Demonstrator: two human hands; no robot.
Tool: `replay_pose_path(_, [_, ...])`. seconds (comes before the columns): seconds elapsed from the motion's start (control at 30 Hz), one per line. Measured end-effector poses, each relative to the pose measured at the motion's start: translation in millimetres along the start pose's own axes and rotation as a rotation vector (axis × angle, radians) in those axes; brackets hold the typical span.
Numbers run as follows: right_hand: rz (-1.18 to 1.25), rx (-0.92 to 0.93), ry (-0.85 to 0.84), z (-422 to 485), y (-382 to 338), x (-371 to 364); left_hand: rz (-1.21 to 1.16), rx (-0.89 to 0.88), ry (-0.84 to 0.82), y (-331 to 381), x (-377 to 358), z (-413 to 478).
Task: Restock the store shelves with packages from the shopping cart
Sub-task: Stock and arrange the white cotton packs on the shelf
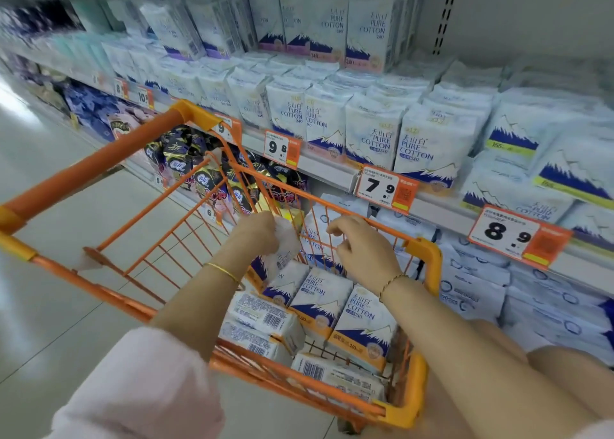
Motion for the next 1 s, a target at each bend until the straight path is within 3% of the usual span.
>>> replay_pose_path(0.13, [0.207, 0.067, 0.119, -2.0, -18.4, 40.5, -0.014, -0.218, -0.164, 49.1, 66.9, -39.1])
replay_pose_path(0.27, [0.311, 0.058, 0.102, -0.9, -19.5, 109.5, -0.299, -0.493, -0.162, 107.3, 146.4, -90.7])
replay_pose_path(0.37, [0.176, 0.061, 0.275, -3.1, -2.8, 169.4, -0.446, -0.732, -0.036, 154.7, 176.3, -107.5])
replay_pose_path(0.43, [0.028, 0.079, 0.477, -6.2, 11.7, 207.4, -0.576, -0.851, 0.057, 180.9, 182.6, -104.9])
replay_pose_path(0.53, [-0.407, 0.131, 0.832, -8.1, 32.8, 242.5, -0.591, -0.862, 0.204, 210.9, 174.6, -72.9])
replay_pose_path(0.6, [-0.652, 0.115, 0.951, 3.0, 52.4, 249.3, -0.483, -0.822, 0.234, 230.6, 161.2, -42.0])
replay_pose_path(0.67, [-0.747, 0.041, 0.961, 22.7, 75.3, 256.2, -0.366, -0.770, 0.237, 250.2, 149.5, -13.0])
replay_pose_path(0.77, [-0.729, -0.130, 0.821, 62.0, 112.6, 267.6, -0.228, -0.750, 0.190, 281.3, 140.6, 22.9])
replay_pose_path(0.9, [-0.719, -0.176, 0.630, 116.1, 150.5, 276.8, -0.121, -0.772, 0.141, 320.9, 138.8, 55.4])
replay_pose_path(1.0, [-0.694, -0.215, 0.643, 147.4, 173.3, 282.8, -0.046, -0.771, 0.105, 339.8, 134.4, 79.9])
Point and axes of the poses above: each hand's wrist, its own z-axis towards the middle knuckle, its own x-axis out of the back of the hand, y = z × x, the point moved 6 cm from there along z, towards the middle knuckle, and after that the axes turned 12 degrees about -z, right-handed, at the moved point
